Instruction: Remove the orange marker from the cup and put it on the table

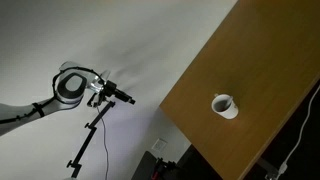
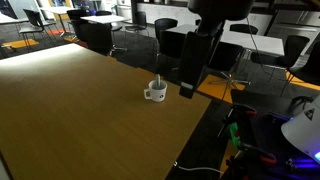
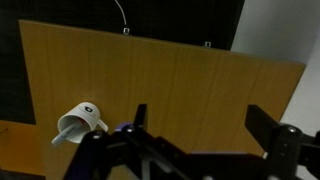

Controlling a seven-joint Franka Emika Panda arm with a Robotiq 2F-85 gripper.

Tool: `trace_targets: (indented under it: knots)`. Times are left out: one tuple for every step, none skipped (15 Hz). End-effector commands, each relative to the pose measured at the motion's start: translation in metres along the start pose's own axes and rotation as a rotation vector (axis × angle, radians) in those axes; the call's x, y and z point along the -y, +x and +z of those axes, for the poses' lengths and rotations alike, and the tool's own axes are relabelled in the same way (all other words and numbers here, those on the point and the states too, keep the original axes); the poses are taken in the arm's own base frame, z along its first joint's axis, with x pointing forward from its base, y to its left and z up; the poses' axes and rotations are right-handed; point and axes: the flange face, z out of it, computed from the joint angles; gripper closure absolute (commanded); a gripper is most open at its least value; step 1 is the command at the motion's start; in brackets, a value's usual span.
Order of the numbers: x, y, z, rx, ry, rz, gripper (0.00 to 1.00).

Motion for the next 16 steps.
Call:
trace_targets:
  knots:
    - [0.000,0.000,0.000,0.001,0.000,0.000,0.00]
    - [0.000,0.000,0.000,0.001,0.000,0.000,0.00]
    - [0.000,0.000,0.000,0.001,0.000,0.000,0.00]
    - [0.000,0.000,0.000,0.001,0.000,0.000,0.00]
    - [0.000,0.000,0.000,0.001,0.000,0.000,0.00]
    - [-0.001,0.002,-0.001,-0.013,-0.005,-0.002,0.00]
    - [-0.004,0.005,-0.003,-0.027,-0.009,0.008,0.00]
    - [-0.009,0.011,-0.006,-0.051,-0.014,0.027,0.00]
    - [-0.016,0.017,-0.009,-0.075,-0.019,0.050,0.00]
    - [-0.024,0.025,-0.012,-0.109,-0.021,0.088,0.00]
    - [-0.033,0.033,-0.016,-0.144,-0.023,0.129,0.00]
    - [-0.042,0.040,-0.019,-0.178,-0.026,0.170,0.00]
    - [-0.052,0.048,-0.021,-0.210,-0.027,0.218,0.00]
    - [-0.062,0.055,-0.023,-0.241,-0.033,0.259,0.00]
    - [-0.073,0.062,-0.023,-0.271,-0.038,0.303,0.00]
    - [-0.083,0.069,-0.022,-0.291,-0.045,0.349,0.00]
